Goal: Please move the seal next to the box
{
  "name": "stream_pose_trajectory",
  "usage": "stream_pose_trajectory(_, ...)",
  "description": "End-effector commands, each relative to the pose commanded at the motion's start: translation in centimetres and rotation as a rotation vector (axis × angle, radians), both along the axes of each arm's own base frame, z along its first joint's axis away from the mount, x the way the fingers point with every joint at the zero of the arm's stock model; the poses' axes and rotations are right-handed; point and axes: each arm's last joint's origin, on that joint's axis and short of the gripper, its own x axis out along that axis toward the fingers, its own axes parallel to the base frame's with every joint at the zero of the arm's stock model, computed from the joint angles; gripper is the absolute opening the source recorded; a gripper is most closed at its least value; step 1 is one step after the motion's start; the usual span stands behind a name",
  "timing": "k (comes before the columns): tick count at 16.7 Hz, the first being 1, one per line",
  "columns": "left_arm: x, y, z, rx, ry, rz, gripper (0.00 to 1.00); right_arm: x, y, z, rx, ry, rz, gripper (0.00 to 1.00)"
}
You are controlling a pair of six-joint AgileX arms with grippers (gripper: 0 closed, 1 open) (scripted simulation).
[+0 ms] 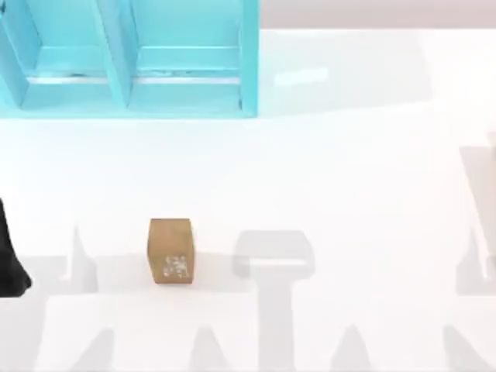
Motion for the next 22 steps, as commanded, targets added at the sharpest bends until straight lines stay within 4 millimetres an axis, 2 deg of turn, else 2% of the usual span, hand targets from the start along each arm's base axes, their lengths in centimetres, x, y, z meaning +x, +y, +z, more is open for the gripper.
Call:
stream_pose_trajectory(3, 0.0, 0.0, 0.0, 0.000, 0.000, 0.000, 1.00, 0.0, 0.0, 0.0, 0.000, 0.000, 0.000, 1.00)
stream_pose_trajectory(6, 0.0, 0.0, 0.0, 0.000, 0.000, 0.000, 1.00, -0.1, 0.3, 1.8, 0.017, 0.015, 0.015, 1.00)
stream_pose_trajectory(8, 0.0, 0.0, 0.0, 0.000, 0.000, 0.000, 1.00, -0.1, 0.6, 4.2, 0.040, 0.027, 0.033, 1.00)
stream_pose_trajectory(14, 0.0, 0.0, 0.0, 0.000, 0.000, 0.000, 1.00, 0.6, 2.1, 13.2, 0.138, 0.091, 0.108, 1.00)
stream_pose_trajectory(18, 0.0, 0.0, 0.0, 0.000, 0.000, 0.000, 1.00, 2.1, 3.7, 18.2, 0.197, 0.159, 0.159, 1.00)
stream_pose_trajectory(22, 0.0, 0.0, 0.0, 0.000, 0.000, 0.000, 1.00, 4.2, 5.9, 22.0, 0.233, 0.252, 0.203, 1.00)
